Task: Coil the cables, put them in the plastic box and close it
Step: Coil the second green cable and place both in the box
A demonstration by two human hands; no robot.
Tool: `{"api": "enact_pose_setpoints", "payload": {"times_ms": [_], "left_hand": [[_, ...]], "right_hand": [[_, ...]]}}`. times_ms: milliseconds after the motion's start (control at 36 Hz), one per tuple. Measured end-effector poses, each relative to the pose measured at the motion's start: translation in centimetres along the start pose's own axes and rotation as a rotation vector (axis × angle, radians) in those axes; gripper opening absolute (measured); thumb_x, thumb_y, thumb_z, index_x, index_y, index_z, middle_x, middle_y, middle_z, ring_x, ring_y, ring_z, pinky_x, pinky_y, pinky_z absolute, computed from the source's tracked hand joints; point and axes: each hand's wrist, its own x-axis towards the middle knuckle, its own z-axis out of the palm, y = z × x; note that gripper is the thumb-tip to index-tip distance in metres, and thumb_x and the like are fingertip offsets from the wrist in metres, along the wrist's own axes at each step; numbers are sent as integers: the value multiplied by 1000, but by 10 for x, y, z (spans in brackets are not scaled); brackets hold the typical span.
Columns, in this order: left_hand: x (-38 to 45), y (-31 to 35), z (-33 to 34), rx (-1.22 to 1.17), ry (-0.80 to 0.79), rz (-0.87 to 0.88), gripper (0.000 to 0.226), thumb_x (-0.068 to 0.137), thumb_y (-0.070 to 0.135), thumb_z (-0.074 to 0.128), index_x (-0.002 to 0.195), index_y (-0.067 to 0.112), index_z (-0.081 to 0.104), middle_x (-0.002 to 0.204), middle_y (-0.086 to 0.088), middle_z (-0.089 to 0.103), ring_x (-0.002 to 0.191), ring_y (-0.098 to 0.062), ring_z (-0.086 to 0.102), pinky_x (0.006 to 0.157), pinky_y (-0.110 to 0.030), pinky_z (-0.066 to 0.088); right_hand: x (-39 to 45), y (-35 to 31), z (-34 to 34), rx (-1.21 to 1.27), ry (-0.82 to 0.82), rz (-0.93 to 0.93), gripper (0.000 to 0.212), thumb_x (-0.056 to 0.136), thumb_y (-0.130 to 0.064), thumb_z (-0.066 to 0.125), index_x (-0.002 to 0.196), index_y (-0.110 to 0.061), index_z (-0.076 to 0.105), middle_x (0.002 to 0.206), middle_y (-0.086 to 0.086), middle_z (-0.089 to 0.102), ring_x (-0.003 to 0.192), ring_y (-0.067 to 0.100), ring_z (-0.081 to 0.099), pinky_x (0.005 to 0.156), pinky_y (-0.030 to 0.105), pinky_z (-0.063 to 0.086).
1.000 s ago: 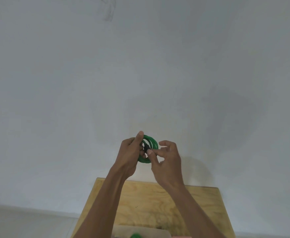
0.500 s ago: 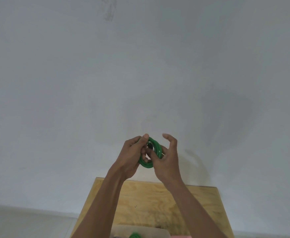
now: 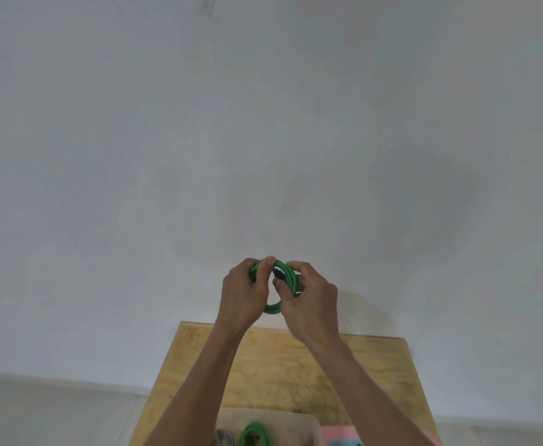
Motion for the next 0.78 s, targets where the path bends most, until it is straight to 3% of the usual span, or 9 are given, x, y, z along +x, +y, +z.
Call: {"api": "enact_pose_setpoints", "payload": {"times_ms": [83, 194, 278, 333, 444, 556, 667, 778], "left_hand": [[-3, -2, -2, 4, -26, 2, 39, 97, 51, 55, 81, 17, 66, 58, 9, 57, 56, -19, 58, 63, -47, 53], [-12, -9, -1, 11, -68, 35, 28, 99, 37, 58, 84, 16, 68, 58, 16, 58, 51, -2, 48, 56, -21, 37], [-15, -14, -7, -15, -87, 34, 25, 99, 34, 58, 86, 16, 69, 58, 21, 59, 50, -2, 46, 53, -14, 34], [-16, -18, -13, -28, -107, 37, 24, 99, 33, 59, 86, 17, 70, 58, 22, 58, 50, -2, 47, 54, -14, 34], [-18, -28, -29, -125, -158, -22, 26, 98, 38, 61, 85, 17, 70, 58, 14, 58, 53, -13, 50, 57, -32, 43], [-22, -39, -41, -168, -198, -80, 35, 96, 45, 61, 86, 12, 69, 59, 8, 57, 54, -17, 54, 58, -36, 45], [-29, -51, -45, -192, -245, -160, 44, 99, 53, 49, 94, 14, 69, 64, 3, 56, 61, -18, 52, 63, -38, 44], [-41, -63, -48, -270, -304, -201, 51, 108, 41, 34, 97, -2, 60, 69, -7, 54, 61, -17, 51, 66, -38, 42]], "right_hand": [[-1, 3, 7, 7, 37, 17, 12, 87, -19, 73, 98, -19, 68, 73, -10, 68, 68, 6, 63, 59, 13, 48], [-4, 4, 15, 7, 61, 68, 10, 87, -13, 72, 87, -11, 63, 68, -7, 64, 62, -4, 60, 50, 10, 43], [-10, 5, 21, -34, 58, 42, 12, 88, -17, 72, 88, -13, 61, 69, -7, 64, 62, 7, 61, 51, 14, 44], [-15, 5, 25, -100, 52, -12, 13, 89, -20, 71, 97, -16, 62, 76, -7, 67, 65, 11, 60, 59, 21, 49], [-23, 4, 32, -167, -19, -146, 19, 90, -20, 71, 108, -21, 67, 75, -9, 66, 64, 17, 57, 64, 33, 51], [-33, 9, 41, -157, 0, -194, 26, 88, -15, 72, 114, -18, 73, 95, -2, 77, 81, 16, 72, 75, 37, 58], [-49, 13, 54, -198, 103, -258, 29, 82, -7, 79, 111, -11, 76, 97, 2, 78, 78, 15, 74, 69, 32, 60], [-66, 20, 62, -218, 161, -167, 28, 83, -10, 79, 111, -10, 76, 97, 4, 78, 77, 18, 73, 69, 36, 61]]}}
